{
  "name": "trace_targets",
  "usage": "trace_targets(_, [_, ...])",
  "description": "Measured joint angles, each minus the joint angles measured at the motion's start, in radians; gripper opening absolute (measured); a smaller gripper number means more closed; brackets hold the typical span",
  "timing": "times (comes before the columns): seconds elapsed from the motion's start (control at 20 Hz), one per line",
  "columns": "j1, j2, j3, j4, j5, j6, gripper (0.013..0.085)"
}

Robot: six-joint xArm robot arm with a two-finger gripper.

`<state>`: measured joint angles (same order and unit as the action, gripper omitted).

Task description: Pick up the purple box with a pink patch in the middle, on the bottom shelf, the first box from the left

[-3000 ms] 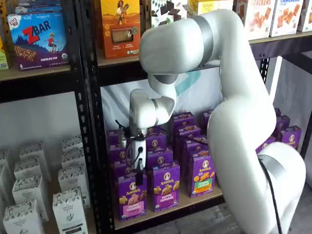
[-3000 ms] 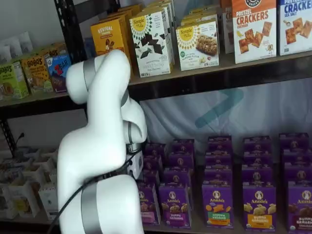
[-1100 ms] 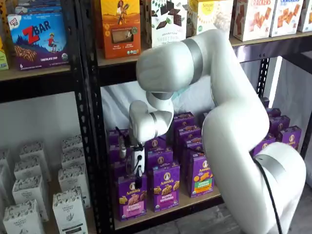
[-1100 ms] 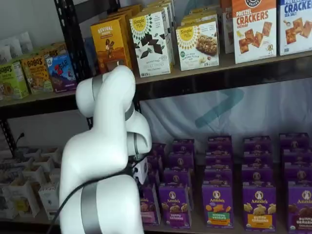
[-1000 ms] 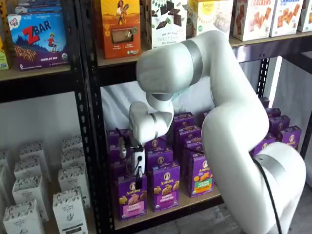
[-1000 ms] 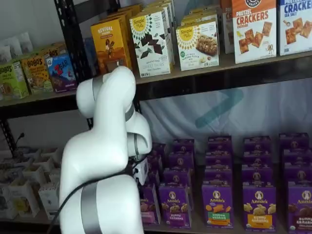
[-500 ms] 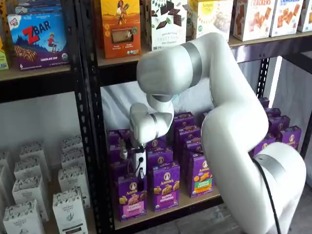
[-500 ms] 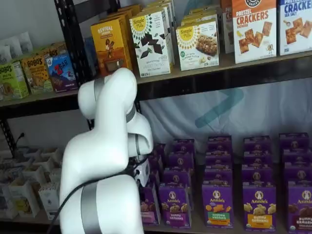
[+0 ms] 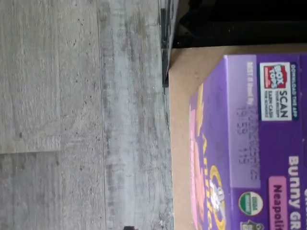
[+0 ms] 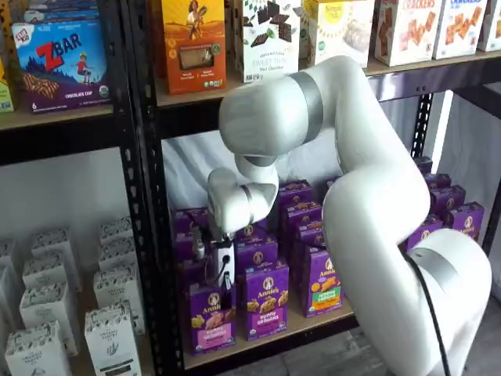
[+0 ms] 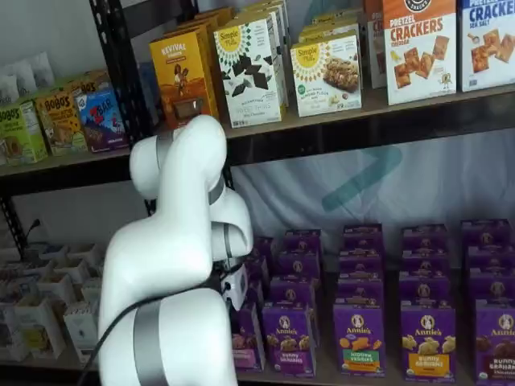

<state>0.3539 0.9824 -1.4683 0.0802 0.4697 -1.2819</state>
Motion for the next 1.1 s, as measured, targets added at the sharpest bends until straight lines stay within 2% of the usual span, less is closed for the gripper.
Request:
trace_targets(0.2, [0.003, 0.009, -0.006, -0.008, -0.005, 0.01, 0.085])
trace_targets(0.5, [0.007, 0.024, -0.022, 0.023, -0.006, -0.013, 0.085])
trace_targets(0.9, [0.009, 0.028, -0.031, 0.03, 0.003, -0.017, 0.085])
trace_targets(1.0, [0.01, 0.028, -0.032, 0.036, 0.004, -0.022, 0.077])
trace_targets(1.05, [0.01, 0.029, -0.031, 0.037, 0.002, -0.023, 0.077])
trace_targets(1.1, [0.01, 0.029, -0.031, 0.038, -0.001, -0.023, 0.073])
